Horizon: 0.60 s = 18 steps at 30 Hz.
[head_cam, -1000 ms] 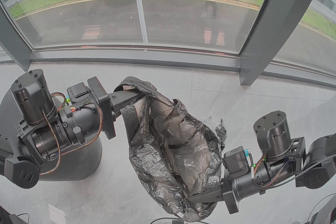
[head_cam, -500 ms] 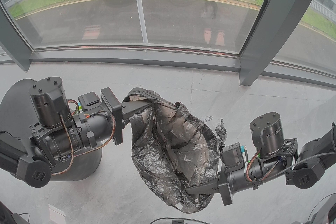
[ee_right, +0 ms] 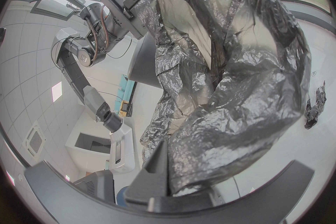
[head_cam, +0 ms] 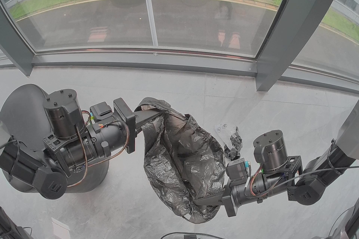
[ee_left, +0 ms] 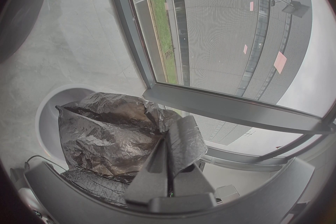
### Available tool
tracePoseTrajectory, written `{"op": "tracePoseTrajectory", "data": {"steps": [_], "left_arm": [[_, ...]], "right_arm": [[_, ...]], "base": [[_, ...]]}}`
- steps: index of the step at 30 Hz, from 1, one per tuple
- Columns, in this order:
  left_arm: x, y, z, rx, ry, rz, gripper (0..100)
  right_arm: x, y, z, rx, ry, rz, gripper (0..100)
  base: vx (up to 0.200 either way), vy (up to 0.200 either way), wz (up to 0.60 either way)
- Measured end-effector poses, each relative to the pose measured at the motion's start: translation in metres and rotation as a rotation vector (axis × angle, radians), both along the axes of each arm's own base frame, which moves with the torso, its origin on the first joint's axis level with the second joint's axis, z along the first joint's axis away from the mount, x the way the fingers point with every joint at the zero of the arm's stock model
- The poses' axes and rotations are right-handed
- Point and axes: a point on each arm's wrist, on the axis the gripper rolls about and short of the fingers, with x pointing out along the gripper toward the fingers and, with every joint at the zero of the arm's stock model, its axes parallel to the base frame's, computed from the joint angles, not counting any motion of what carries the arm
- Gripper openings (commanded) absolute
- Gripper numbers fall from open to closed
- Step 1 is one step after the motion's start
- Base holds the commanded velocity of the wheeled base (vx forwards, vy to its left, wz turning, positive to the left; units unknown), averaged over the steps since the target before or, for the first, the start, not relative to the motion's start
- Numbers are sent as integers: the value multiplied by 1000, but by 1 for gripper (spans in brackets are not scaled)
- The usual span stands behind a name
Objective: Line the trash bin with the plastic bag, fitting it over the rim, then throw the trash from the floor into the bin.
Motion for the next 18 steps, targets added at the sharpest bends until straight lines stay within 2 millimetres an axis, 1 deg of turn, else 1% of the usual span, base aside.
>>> {"op": "tracePoseTrajectory", "data": {"steps": [9, 18], "left_arm": [[18, 6, -13, -16, -25, -20, 0], [26, 5, -23, -19, -32, -60, 0]], "right_arm": [[15, -8, -12, -9, 3, -55, 0], [29, -5, -21, 12, -36, -85, 0]], "base": [[0, 0, 0], [0, 0, 0]]}}
